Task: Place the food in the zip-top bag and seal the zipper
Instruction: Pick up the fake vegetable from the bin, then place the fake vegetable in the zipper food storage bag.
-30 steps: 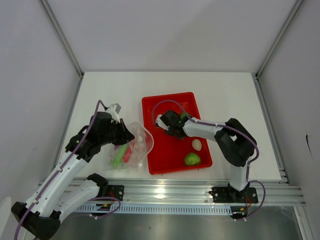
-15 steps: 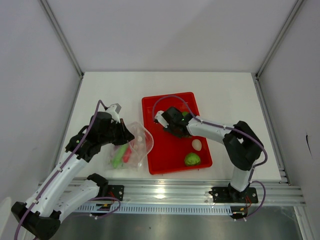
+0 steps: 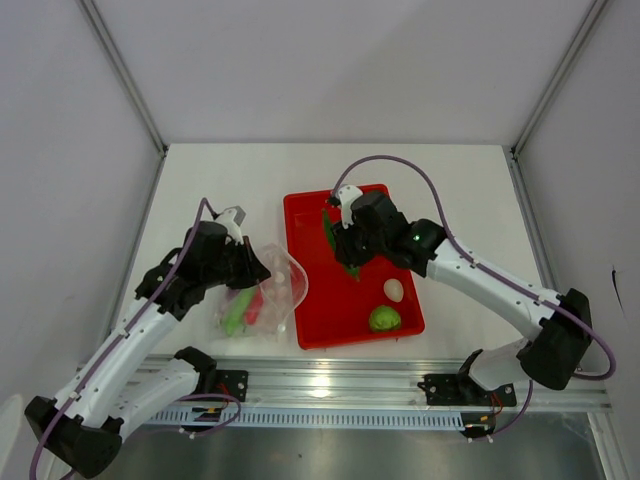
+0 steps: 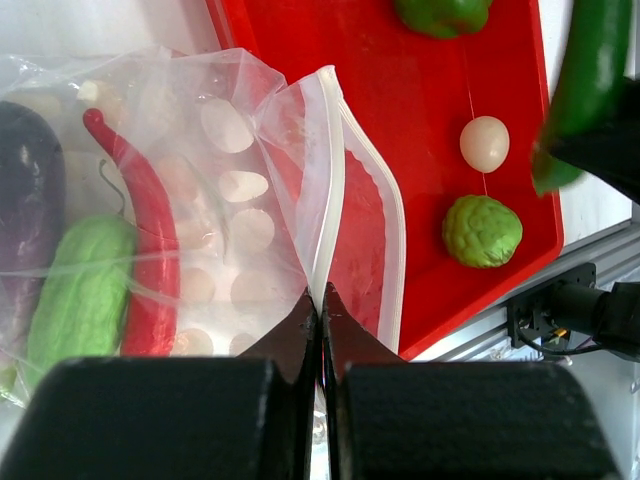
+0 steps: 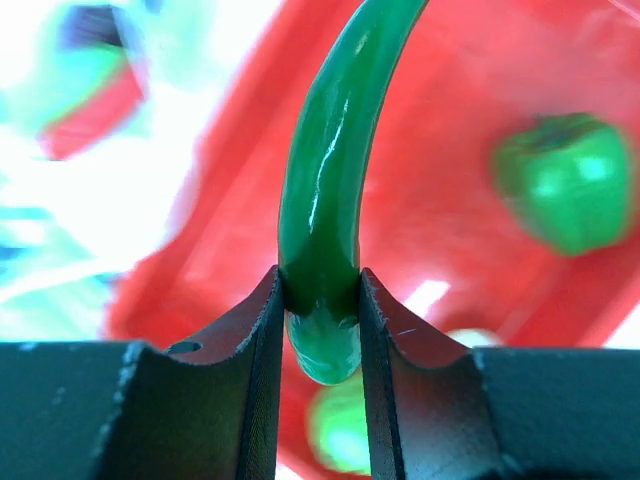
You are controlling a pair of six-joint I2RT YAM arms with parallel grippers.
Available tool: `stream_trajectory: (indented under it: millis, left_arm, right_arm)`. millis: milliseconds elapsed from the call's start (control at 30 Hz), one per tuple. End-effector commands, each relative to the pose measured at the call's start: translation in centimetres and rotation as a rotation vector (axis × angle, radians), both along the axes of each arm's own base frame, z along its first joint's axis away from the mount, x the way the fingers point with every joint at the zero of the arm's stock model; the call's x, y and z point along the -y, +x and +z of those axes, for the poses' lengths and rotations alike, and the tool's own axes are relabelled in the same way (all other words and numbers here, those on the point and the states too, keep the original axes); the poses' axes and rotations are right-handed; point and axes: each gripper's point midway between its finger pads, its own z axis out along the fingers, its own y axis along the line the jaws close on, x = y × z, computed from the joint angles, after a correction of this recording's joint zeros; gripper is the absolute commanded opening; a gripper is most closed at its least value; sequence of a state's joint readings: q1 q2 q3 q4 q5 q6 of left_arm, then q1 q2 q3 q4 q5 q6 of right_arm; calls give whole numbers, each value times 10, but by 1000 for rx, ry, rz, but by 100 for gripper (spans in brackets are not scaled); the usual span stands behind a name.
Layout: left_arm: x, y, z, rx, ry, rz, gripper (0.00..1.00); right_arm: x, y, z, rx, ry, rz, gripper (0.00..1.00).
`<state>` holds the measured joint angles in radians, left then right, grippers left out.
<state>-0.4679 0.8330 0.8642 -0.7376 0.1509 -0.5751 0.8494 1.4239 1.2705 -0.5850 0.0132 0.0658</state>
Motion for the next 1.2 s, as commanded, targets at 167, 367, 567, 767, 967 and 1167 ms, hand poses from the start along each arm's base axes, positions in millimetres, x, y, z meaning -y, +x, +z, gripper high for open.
stream_trajectory:
  millis: [167, 367, 567, 767, 967, 1167]
  left_arm:
    - [5, 12, 14, 43, -16, -9, 1]
    - [5, 10, 13, 42, -18, -9, 1]
    - [5, 8, 16, 47, -27, -12, 1]
    - [3, 4, 19, 53, -34, -11, 1]
    - [3, 1, 22, 54, -42, -13, 0]
    - [5, -1, 25, 54, -57, -23, 1]
  right_arm:
    - [-56, -101, 82, -530, 455, 208, 6]
    - [-64, -140, 111, -795, 596, 356, 7]
    - [-62, -147, 99, -929, 566, 346, 6]
    - [-69, -134, 72, -964, 509, 237, 7]
    - [-82, -107, 50, -950, 468, 127, 6]
    - [-101, -79, 25, -940, 453, 37, 7]
